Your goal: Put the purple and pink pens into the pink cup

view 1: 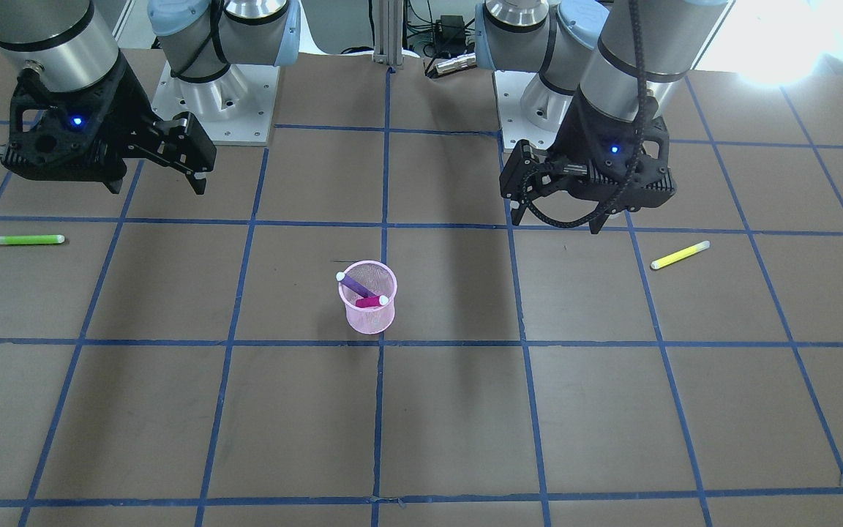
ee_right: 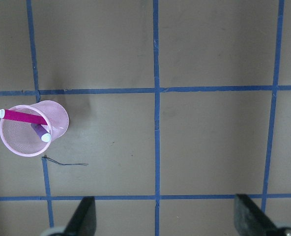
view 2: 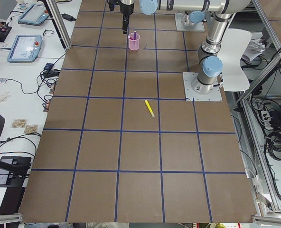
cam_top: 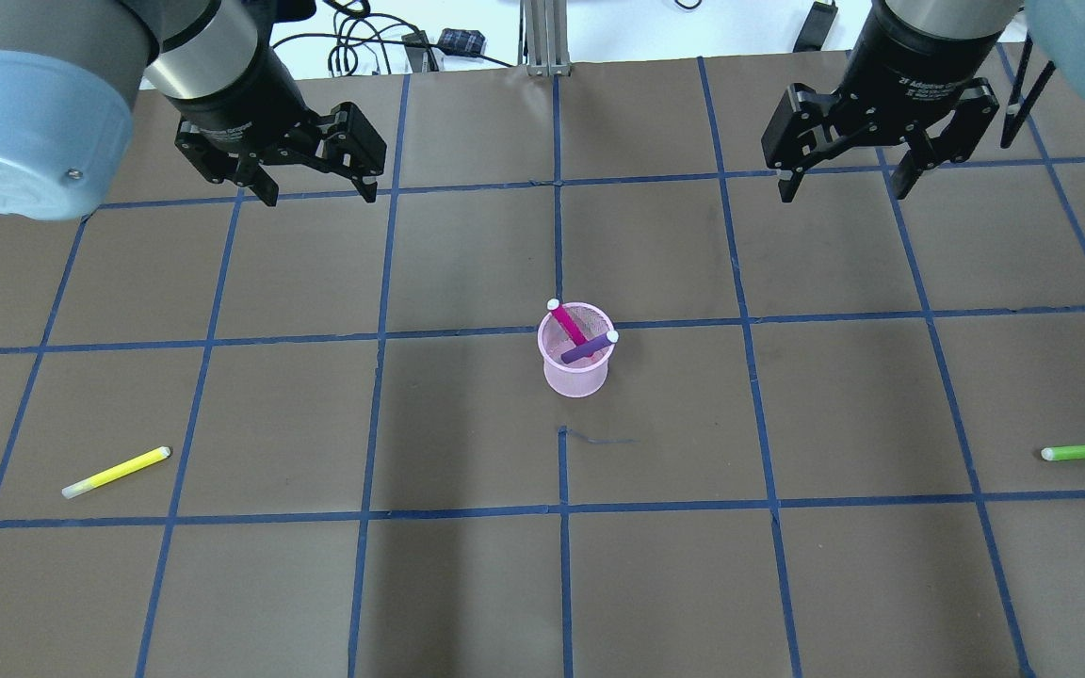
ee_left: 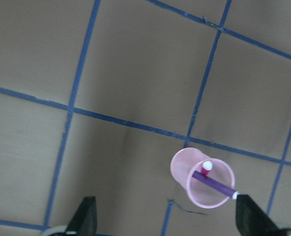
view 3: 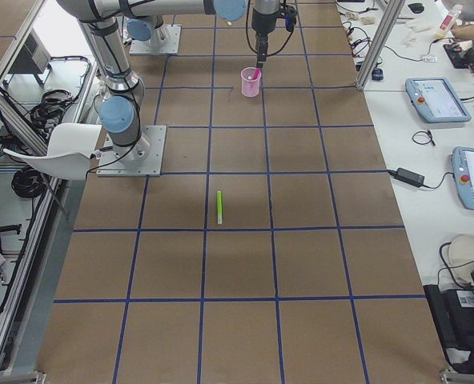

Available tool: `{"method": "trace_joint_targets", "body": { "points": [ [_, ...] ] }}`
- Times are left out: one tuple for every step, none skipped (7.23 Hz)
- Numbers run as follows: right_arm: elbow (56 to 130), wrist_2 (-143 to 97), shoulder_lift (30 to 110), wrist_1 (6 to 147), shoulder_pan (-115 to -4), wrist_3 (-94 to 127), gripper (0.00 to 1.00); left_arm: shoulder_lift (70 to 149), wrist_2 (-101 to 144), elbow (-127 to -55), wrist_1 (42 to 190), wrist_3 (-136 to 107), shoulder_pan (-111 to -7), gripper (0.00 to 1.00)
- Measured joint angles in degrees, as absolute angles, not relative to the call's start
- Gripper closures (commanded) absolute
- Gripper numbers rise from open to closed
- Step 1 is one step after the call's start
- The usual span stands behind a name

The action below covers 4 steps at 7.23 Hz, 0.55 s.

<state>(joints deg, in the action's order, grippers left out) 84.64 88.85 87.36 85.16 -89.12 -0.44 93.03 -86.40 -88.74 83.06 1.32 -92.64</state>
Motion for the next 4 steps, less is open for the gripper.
{"method": "trace_joint_targets", "body": {
  "points": [
    [84.64,88.84,87.36,85.17,-89.12,-0.44,0.00,92.49,-86.63,-88.81,84.75,1.89,-92.47,0.00],
    [84.64,88.82,87.36,85.15,-89.12,-0.44,0.00,92.06,-87.55,-88.83,86.62,2.04,-92.31,0.00],
    [84.64,88.82,87.36,85.13,-89.12,-0.44,0.00,91.70,-89.21,-88.88,88.16,2.07,-92.21,0.00],
    [84.64,88.79,87.40,85.14,-89.12,-0.44,0.00,91.46,-90.10,-88.95,88.89,2.02,-92.16,0.00]
  ]
}}
